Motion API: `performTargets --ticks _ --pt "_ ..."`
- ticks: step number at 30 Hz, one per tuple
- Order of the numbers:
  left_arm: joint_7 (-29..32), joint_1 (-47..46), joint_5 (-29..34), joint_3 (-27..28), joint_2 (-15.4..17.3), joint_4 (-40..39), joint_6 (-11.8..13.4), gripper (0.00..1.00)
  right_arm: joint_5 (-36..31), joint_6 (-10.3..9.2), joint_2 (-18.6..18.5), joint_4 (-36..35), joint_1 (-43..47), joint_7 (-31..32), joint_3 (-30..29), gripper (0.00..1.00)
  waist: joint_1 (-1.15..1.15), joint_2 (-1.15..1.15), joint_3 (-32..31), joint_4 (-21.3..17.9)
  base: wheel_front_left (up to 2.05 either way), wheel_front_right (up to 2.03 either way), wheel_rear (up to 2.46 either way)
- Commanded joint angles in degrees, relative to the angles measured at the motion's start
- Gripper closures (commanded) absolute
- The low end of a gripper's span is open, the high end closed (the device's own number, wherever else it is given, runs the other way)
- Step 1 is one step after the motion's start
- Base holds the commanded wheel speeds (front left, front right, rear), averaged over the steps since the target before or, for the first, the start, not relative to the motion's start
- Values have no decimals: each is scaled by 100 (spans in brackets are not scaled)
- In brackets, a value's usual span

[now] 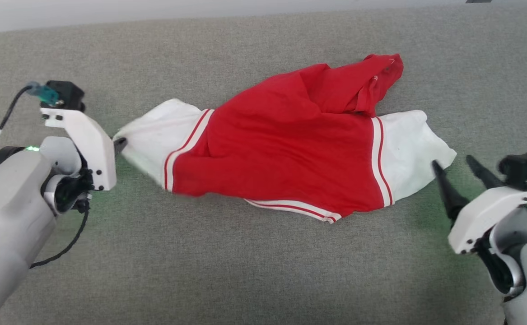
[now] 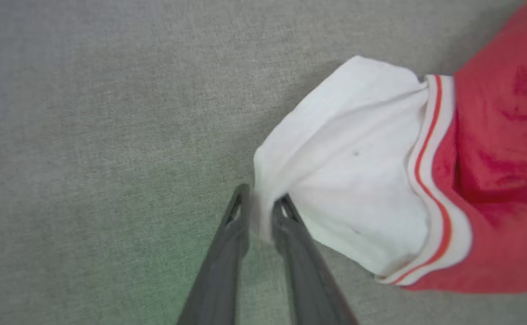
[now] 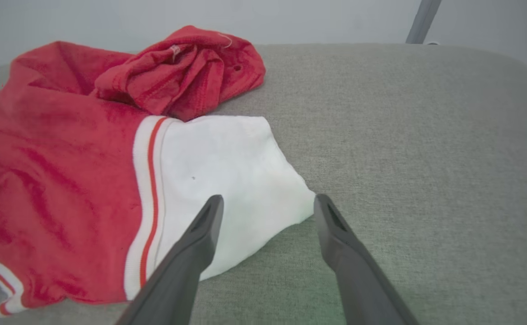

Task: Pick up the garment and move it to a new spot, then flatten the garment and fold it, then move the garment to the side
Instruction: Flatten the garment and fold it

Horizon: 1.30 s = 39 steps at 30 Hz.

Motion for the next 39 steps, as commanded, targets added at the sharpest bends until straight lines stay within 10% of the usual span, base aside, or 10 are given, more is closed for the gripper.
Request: performTargets --ticks 1,17,24,39 --pt "-146 105 -45 29 40 -15 -69 0 -47 -2 -48 -67 32 67 105 0 0 0 -12 -11 0 0 0" --pt "-3113 1718 47 1318 -372 -819 372 0 336 -2 -1908 -794 131 1605 1502 0 0 0 -285 427 0 0 0" --pt "-3114 3321 2341 3479 -931 -2399 983 0 806 -2 -2535 -761 -31 2083 1861 0 0 0 -213 859 0 0 0" --pt "-3115 4958 5013 5219 -2242 -3752 440 0 1459 -2 -3013 -269 -401 2828 2436 0 0 0 103 1412 0 0 0"
